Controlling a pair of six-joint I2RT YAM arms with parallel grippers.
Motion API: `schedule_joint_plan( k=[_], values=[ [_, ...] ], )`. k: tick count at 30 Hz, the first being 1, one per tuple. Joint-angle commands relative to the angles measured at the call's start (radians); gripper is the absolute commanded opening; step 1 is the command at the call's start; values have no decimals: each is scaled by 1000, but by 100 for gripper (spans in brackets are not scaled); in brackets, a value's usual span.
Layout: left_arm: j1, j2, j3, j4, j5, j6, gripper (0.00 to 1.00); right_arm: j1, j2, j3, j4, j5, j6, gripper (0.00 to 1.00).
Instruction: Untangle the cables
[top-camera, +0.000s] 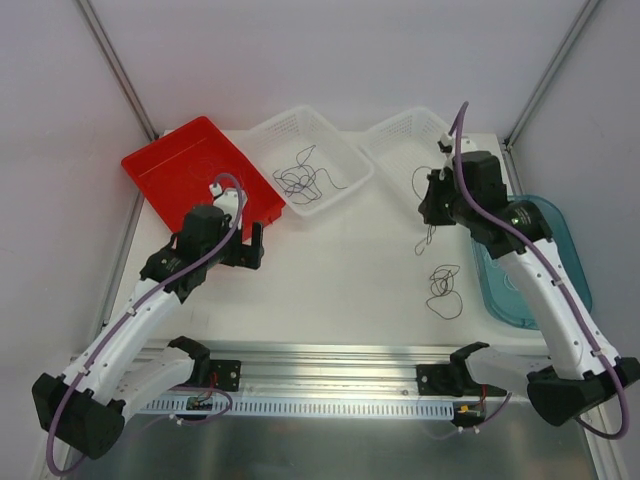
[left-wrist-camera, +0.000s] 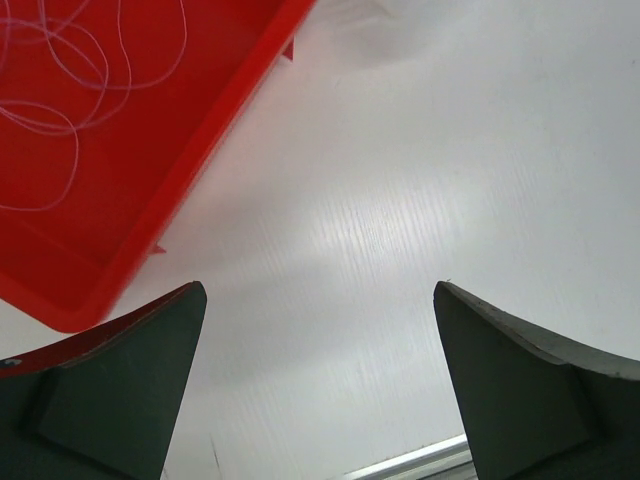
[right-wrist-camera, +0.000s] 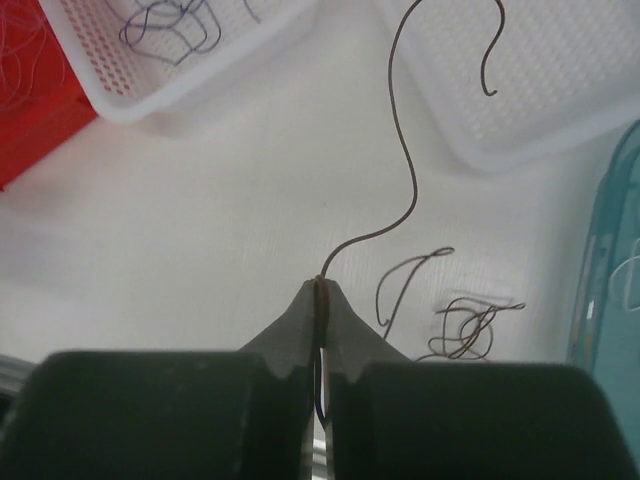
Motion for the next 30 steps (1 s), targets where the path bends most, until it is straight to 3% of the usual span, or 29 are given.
schedule_joint_plan(
  k=[1,7,14,24,25,27,28,29,30],
  values=[
    [0,-134,-105,63,57,6,99,1,65,163,-71,126,-91,1],
    [0,-219,-183,94,142,20,99,-57,209,343,16,202,-188,1],
    [2,-204,-181,92,77,28,99,-133,367,403,224,192,-312,1],
    [0,-175,-186,91,41,43,99,-231,695,569,304,198,-387,2],
    [0,-172,-186,91,42,44,99,-240,720,582,301,208,-380,5],
    [0,-165,-183,92,41,46,99,-248,766,628,269,211,-354,27],
    [0,-161,-183,89,41,46,99,-252,772,638,254,209,-346,41],
    [0,-159,-183,91,41,47,99,-253,773,647,229,206,-340,64],
    [0,-162,-183,89,41,47,99,-251,757,645,215,200,-311,73]
  ],
)
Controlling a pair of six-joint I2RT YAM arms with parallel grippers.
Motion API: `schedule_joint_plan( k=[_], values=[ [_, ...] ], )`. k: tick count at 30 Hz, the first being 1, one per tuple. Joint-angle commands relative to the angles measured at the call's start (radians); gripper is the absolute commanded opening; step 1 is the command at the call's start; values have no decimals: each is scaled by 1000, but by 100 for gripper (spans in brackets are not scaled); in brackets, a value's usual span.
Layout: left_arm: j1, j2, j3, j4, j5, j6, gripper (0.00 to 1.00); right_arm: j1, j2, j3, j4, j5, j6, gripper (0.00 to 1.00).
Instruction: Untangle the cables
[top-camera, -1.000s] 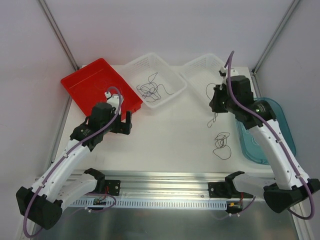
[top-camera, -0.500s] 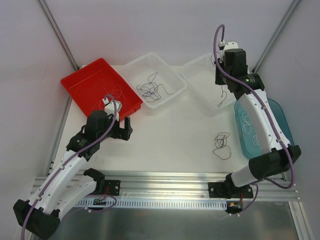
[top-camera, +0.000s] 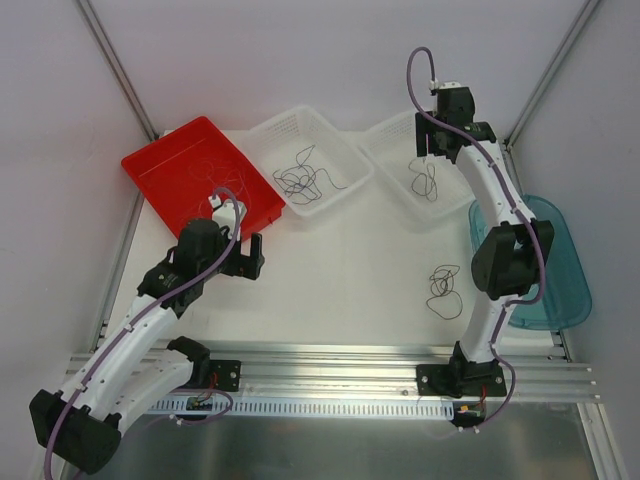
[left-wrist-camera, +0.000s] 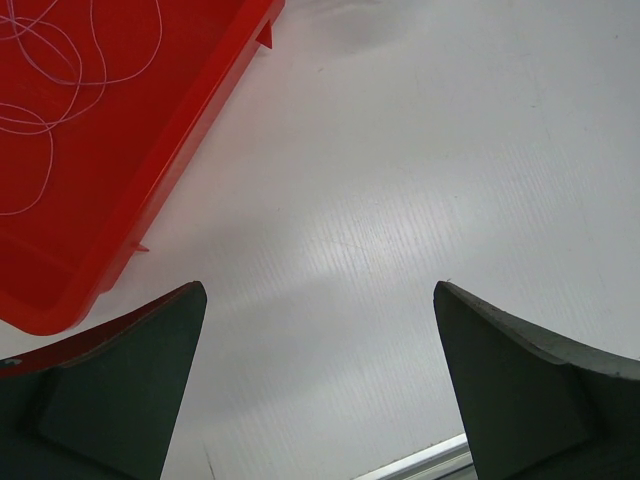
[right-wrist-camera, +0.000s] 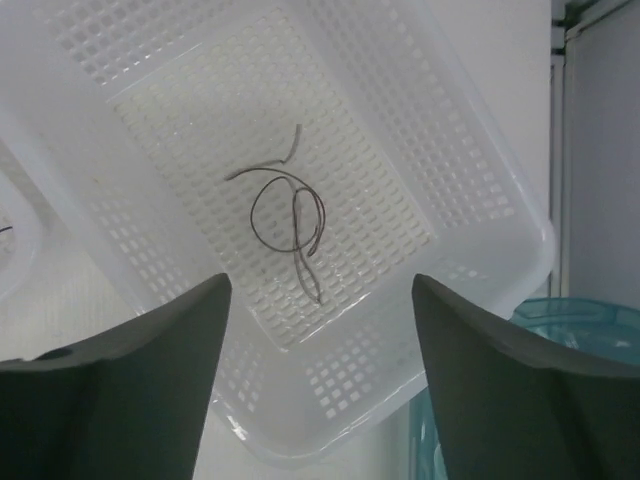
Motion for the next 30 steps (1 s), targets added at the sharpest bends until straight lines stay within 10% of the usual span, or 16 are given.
schedule_joint_plan(
  k=[1,8,21,30],
  values=[
    [0,-2,-1,25,-12,20,99,0,-49,66,-41,10,43,78],
    [0,-12,2,16,-28,14,99,4,-324,-259,-125,-25,185,99],
    [0,2,6,-1,-55,4,99,128,-770,-894,-213,-40,500,100],
    [0,20,9,-15,-75,0,99,113,-752,-1108,-93,-42,568,100]
  ],
)
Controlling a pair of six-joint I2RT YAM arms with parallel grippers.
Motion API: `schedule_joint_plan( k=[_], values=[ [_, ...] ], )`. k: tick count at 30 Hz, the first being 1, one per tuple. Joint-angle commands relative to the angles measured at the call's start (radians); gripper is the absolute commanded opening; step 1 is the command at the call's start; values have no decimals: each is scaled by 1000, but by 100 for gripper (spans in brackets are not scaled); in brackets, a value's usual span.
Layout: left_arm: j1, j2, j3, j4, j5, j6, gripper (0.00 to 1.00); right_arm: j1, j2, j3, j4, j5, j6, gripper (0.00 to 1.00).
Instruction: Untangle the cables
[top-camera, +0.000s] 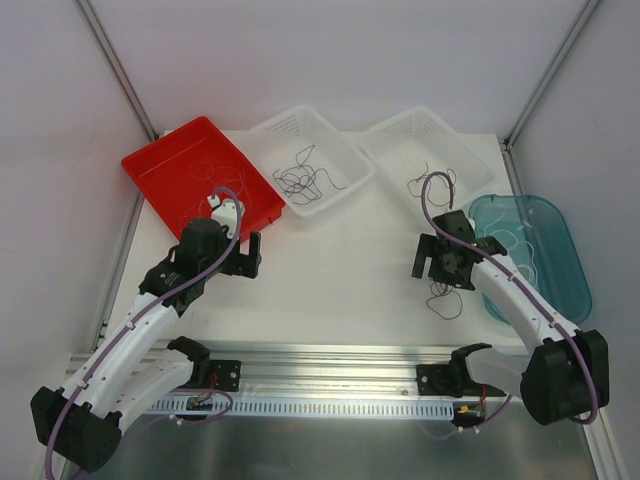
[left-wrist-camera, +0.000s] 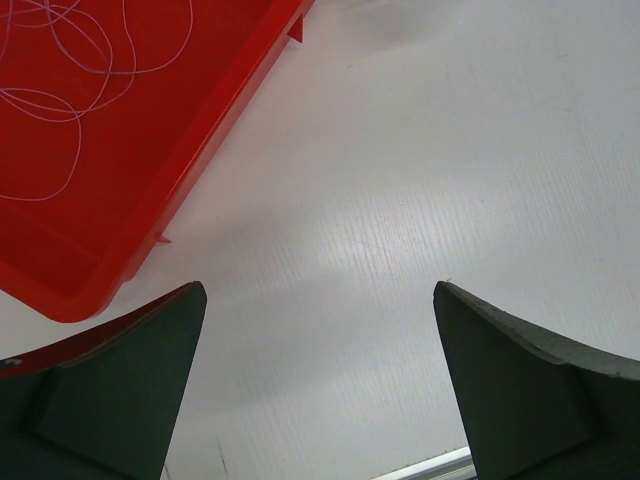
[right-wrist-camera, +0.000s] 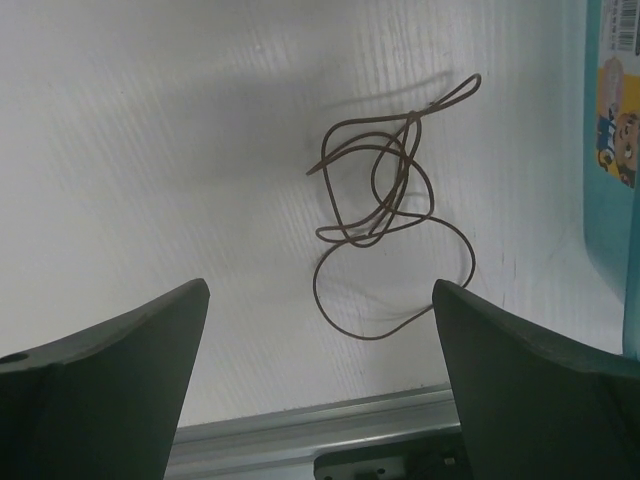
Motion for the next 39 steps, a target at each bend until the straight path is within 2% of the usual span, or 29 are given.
schedule_joint_plan(
  k=[1,6,12,15,16,18,21,22,24,27,32,39],
  values=[
    [0,9,9,-9,-19,-2,99,-23,25,-28,95,2,60,100],
    [0,10,9,-12,-25,0,99,-64,103,-84,194,3,89,98],
    [0,15,11,-14,-24,0,99,-83,192,-84,250,16,89,88],
    [0,15,11,-12,-22,0,99,-71,218,-81,262,17,77,72],
    [0,15,11,-14,-22,0,99,-62,224,-78,265,22,68,62],
    [0,16,12,-14,-21,0,99,-29,232,-71,267,40,45,48],
    [0,21,14,-14,-16,0,99,23,236,-51,251,52,22,32],
    [2,21,14,-14,-16,1,99,40,235,-28,235,63,6,20],
    [2,24,12,-14,-15,1,99,92,236,3,209,98,-12,7],
    [0,26,12,-14,-13,1,99,150,233,87,143,127,-41,1],
    [0,24,14,-14,-13,1,99,215,204,247,18,161,-87,1],
    [0,27,14,-14,-7,1,99,242,164,585,-108,238,-259,1]
  ],
)
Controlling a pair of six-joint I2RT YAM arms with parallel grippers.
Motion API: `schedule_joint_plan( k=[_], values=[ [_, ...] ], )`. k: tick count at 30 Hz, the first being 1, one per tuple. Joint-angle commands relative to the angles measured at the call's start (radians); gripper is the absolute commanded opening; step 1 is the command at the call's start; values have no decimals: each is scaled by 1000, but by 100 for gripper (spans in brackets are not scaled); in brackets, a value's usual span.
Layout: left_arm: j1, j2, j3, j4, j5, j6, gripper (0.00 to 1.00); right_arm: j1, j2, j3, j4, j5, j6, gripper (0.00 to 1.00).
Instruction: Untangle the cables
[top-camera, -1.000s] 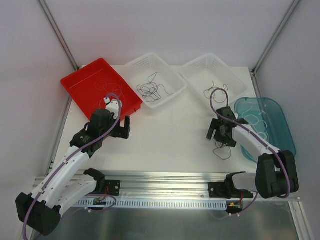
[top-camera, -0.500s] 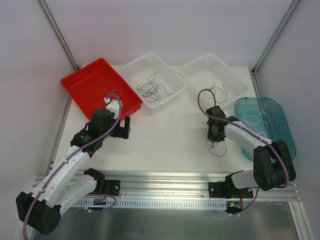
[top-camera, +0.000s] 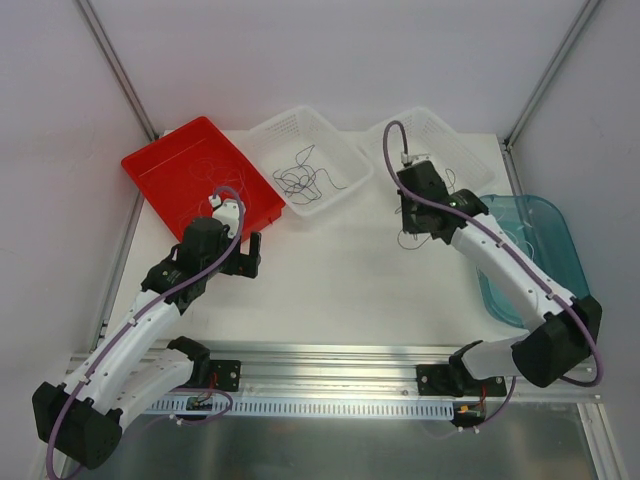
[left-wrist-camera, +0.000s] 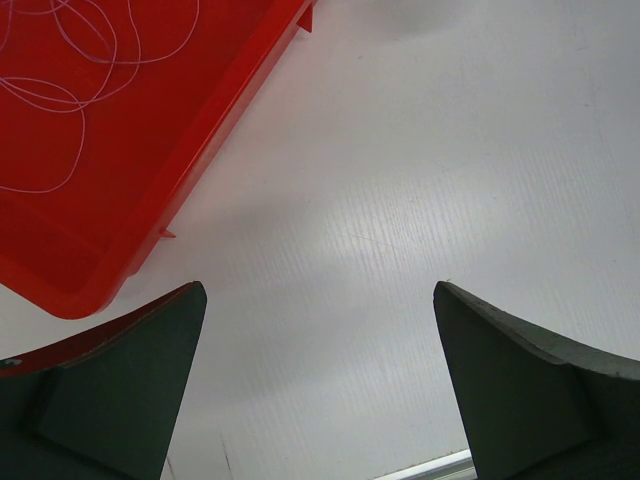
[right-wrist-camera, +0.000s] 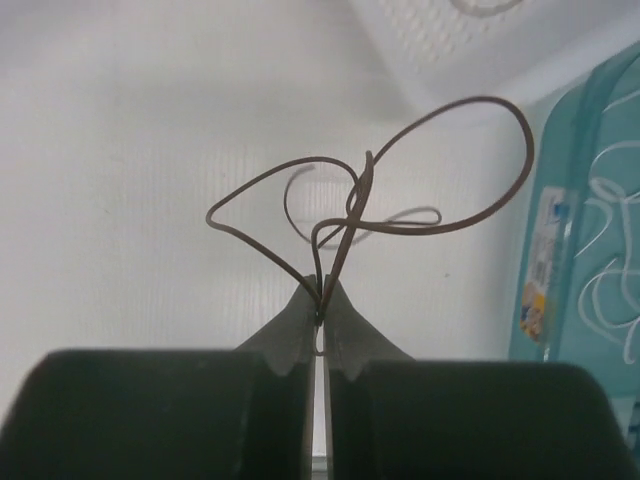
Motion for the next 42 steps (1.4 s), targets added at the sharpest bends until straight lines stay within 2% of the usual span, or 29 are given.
schedule_joint_plan(
  k=[1,8,11,22,26,29,30,33,36,37,42],
  values=[
    [0,0,15,-10,10,-1,99,2,-59,190,-102,79,-133,1],
    [0,3,14,-12,9,2,99,-28,42,518,-76,130,-325,1],
    [0,7,14,-12,9,2,99,-79,102,587,-7,130,-386,1],
    [0,19,11,-12,9,4,99,-283,321,583,317,0,-439,1],
    [0,30,12,-12,6,7,99,-324,464,649,315,-37,-439,5],
    [0,36,14,-12,6,9,99,-346,553,713,269,-45,-431,22],
    [2,36,15,-10,10,10,99,-347,562,718,257,-45,-429,43],
    [0,31,14,-12,20,10,99,-349,547,675,257,-39,-408,79],
    [2,30,17,-10,21,9,99,-349,490,595,265,-39,-380,96],
    [0,31,18,-12,24,10,99,-349,474,574,262,-34,-376,98],
    [0,11,17,-12,34,5,99,-349,320,451,211,-11,-301,97]
  ],
)
